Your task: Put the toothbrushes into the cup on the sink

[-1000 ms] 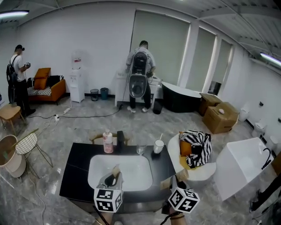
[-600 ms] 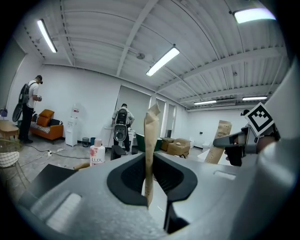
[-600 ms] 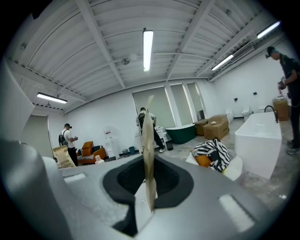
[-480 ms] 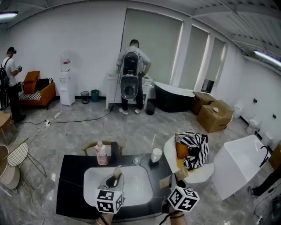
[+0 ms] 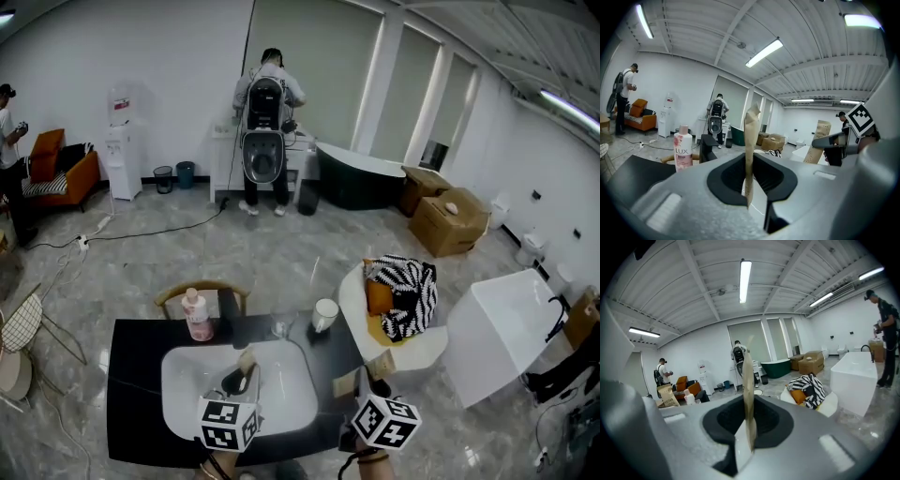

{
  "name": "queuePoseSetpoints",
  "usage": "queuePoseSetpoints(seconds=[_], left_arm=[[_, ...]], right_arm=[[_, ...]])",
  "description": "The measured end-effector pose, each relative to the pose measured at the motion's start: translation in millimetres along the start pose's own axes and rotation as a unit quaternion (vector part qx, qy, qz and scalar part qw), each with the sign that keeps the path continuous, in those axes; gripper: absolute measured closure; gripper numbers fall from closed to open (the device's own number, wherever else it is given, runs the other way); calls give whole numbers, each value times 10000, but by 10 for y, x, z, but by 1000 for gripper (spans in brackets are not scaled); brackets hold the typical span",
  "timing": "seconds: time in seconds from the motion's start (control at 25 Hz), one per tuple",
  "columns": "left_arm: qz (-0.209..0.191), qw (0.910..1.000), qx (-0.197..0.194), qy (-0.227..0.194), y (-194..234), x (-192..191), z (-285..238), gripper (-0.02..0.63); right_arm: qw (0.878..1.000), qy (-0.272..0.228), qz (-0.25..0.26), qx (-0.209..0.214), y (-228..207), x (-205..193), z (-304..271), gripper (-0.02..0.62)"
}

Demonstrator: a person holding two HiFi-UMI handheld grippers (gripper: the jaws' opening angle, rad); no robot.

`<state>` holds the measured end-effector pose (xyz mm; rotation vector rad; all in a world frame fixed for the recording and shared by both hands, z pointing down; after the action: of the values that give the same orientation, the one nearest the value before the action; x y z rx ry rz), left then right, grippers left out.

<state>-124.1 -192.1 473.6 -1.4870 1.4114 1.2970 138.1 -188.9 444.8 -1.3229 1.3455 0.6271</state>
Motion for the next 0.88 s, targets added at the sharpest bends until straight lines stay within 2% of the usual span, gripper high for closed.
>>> queuePoseSetpoints(seconds=[0.28, 0.48, 0.88], left_arm=[[-121, 9999, 66, 14, -37, 95, -194, 566], [-35, 9999, 143, -55, -57, 220, -365, 566], [3, 9998, 217, -22, -85, 218, -527, 566]], right_arm=[[9997, 69, -86, 214, -79, 44, -314, 558], [9995, 148, -71, 278, -159, 111, -449, 557], [9991, 244, -91, 331, -282, 151, -606, 557]])
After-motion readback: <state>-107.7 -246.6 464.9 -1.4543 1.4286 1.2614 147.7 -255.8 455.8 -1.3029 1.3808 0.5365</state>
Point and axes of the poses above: the fingertips, and each gripper's own axes: z backward along the fingers, y to its left, x out of its top, the point moved 5 cm from there along z, backward along the fingers, and after that the axes turned 11 degrees about x, right-handed, at the moved point
